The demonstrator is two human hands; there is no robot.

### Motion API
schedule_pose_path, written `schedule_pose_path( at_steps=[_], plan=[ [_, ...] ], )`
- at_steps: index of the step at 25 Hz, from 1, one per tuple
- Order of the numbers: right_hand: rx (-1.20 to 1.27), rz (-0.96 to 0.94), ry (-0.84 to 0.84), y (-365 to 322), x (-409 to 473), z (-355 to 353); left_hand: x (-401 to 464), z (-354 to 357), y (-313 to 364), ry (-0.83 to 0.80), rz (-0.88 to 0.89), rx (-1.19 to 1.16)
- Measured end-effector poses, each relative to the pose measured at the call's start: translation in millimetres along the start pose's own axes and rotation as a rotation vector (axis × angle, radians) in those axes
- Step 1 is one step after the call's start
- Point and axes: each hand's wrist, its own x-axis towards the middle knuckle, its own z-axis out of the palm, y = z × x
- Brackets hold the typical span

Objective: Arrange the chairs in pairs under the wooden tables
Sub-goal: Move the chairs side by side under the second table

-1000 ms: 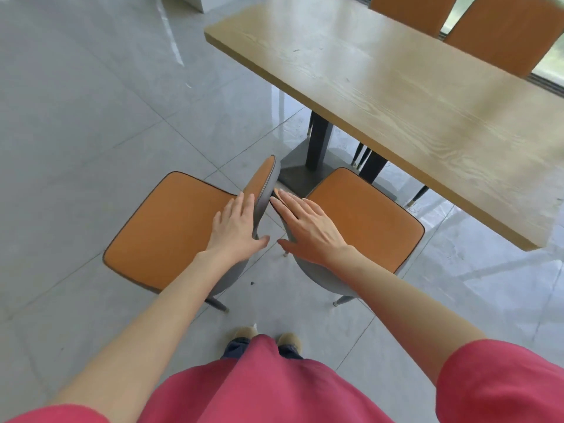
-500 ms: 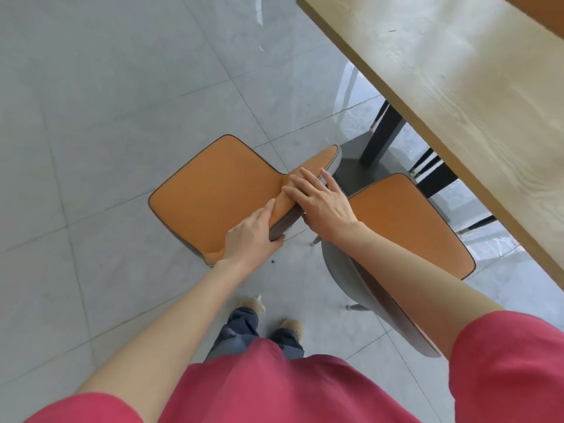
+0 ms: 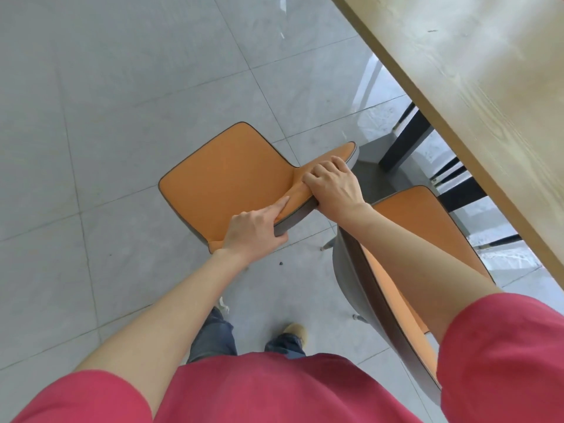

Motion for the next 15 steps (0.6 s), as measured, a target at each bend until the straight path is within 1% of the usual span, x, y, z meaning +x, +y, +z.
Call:
schedule_pose_path(
  at_steps=[4,7,15],
  plan=[
    [-0.062,0.016,0.01,-19,38,-1,25,-16,-38,-0.001,0.028,0.006],
    [-0.058,0.023,0.033,-34,71,-9,48,-29,-75,-0.013,0.052,0.018],
    [-0.052,0.186,-0.006,-87,174,-21,123,-80,-187,-0.115,0.146,0.066]
  ],
)
